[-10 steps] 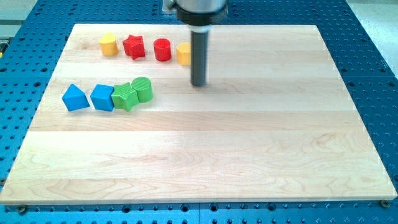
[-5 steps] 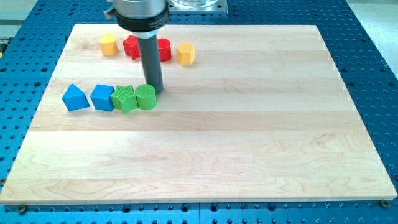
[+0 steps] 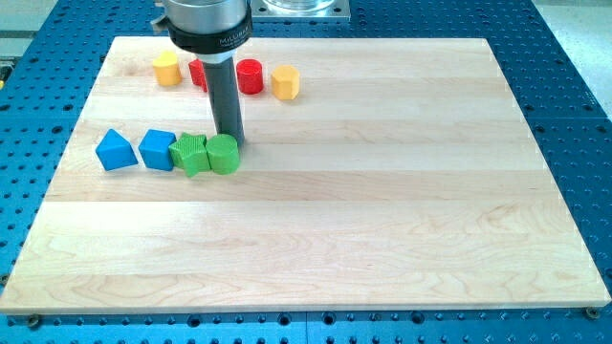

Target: Place your arm vertically below the green circle

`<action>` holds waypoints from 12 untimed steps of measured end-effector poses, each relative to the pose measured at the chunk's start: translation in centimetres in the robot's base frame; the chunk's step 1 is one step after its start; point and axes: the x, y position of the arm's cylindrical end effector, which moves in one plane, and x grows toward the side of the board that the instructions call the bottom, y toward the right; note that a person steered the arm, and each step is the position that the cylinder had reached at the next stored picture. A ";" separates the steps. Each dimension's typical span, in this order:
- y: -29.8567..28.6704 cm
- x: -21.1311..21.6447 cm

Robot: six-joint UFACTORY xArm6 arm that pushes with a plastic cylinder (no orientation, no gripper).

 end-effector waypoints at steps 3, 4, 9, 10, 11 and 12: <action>1.1 10.5; -3.0 11.2; 2.1 7.2; 2.1 6.4; 2.6 6.0; 3.1 4.6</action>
